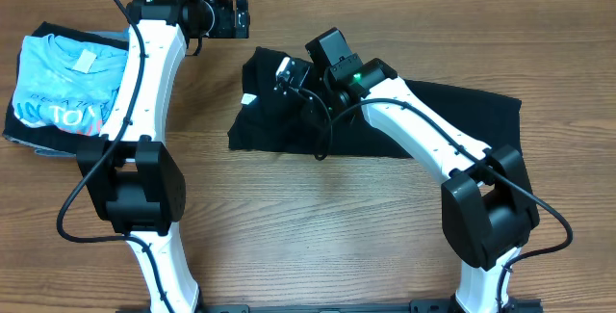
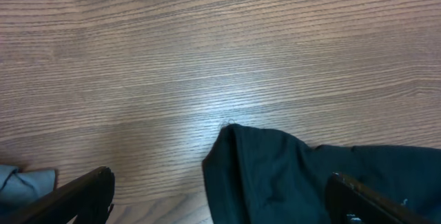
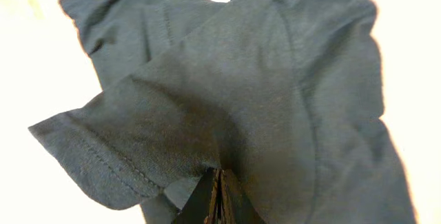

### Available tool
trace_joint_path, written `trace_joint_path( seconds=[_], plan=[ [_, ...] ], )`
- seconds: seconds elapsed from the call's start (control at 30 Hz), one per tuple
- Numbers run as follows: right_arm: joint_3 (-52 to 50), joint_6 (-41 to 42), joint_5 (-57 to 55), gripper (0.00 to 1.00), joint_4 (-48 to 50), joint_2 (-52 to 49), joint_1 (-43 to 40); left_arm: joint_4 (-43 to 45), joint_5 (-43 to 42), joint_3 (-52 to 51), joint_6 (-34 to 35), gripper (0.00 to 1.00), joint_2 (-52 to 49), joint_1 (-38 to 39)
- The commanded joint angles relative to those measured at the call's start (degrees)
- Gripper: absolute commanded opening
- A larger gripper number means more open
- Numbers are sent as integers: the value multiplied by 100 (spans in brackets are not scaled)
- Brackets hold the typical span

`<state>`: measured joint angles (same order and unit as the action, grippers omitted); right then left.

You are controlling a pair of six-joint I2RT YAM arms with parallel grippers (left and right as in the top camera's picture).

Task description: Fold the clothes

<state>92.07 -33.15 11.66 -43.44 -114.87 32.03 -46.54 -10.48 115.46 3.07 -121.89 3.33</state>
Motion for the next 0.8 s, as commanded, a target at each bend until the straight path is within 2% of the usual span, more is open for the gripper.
trace_joint_path(
  seconds=[0.0, 0.4, 0.77],
  plan=[
    [164, 236, 372, 4, -109, -13, 52, 4, -48, 57, 101, 100, 55, 11],
    [-15, 247, 887, 4, 83, -291, 52, 4, -48, 57, 101, 100, 55, 11],
    [-20, 492, 903, 4, 260, -496, 52, 4, -48, 57, 101, 100, 55, 11]
  ],
)
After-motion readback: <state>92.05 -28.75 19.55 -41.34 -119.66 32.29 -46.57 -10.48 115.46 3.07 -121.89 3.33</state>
